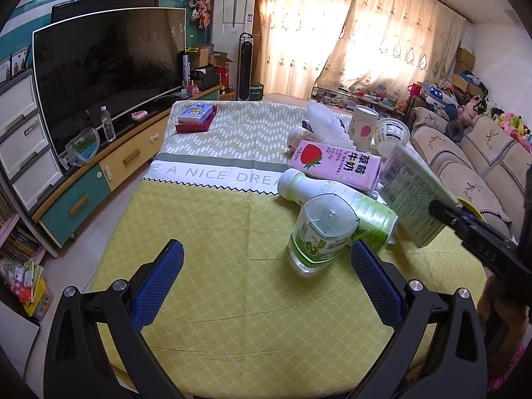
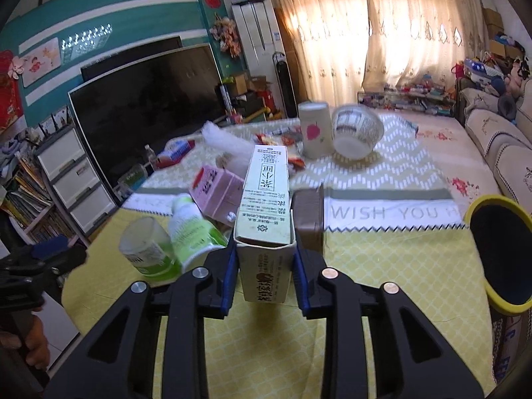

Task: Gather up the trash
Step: 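Reach the right tool to the white paper carton and close on it, then carry the white carton with the right tool over the bin and release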

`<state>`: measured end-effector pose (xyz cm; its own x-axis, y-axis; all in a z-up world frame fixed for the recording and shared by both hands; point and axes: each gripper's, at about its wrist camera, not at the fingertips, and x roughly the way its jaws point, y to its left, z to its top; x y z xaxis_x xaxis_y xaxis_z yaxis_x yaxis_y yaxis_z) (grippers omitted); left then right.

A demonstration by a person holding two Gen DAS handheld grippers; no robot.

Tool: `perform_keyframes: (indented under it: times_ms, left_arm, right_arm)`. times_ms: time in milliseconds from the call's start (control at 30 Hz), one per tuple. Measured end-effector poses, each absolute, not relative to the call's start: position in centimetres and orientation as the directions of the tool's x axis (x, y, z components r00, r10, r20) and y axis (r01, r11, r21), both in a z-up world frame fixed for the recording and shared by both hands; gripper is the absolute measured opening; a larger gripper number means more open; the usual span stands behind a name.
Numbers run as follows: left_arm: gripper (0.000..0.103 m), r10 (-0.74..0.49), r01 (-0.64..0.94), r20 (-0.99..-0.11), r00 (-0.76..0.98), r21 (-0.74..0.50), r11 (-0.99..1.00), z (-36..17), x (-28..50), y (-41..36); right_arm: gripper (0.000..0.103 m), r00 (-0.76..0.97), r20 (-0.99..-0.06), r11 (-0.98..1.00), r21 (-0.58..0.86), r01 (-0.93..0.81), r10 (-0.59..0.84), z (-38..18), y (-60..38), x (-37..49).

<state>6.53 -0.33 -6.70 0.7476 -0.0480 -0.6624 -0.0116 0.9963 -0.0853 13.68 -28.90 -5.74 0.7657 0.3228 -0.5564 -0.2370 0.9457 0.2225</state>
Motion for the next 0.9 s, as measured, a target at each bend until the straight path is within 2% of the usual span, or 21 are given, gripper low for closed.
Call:
perform_keyframes:
  times_ms: [300, 467, 633, 900]
  left_arm:
    - [0.099, -0.053, 0.002, -0.659, 0.750, -0.078, 0.997, -6.6, 6.5, -0.9]
    - [0.099, -0.061, 0.016, -0.660, 0.749, -0.074, 0.997, -6.6, 6.5, -1.5]
    - [0.099, -0.069, 0.033, -0.661, 0.747, -0.066, 0.997, -6.6, 6.8, -2.2]
    - [0.099, -0.087, 0.059, -0.666, 0.741, -0.066, 0.996, -6.7, 7.7, -3.6]
  right_arm:
    - [0.027, 0.832, -0.465, 0.949, 0.233, -0.213, 0.302, -2.7, -31.5, 11.8]
    - [0.027, 0.868, -0.444, 0.963, 0.239, -0.124, 0.222, -2.0, -35.2, 11.5]
    - [0.027, 0.879, -0.471, 0.975, 0.222, 0.033, 0.078, -3.2, -40.3, 12.1]
    - [0.027, 0.791, -0.590, 0.931, 0.171, 0.322, -0.165, -8.2, -49.9, 13.7]
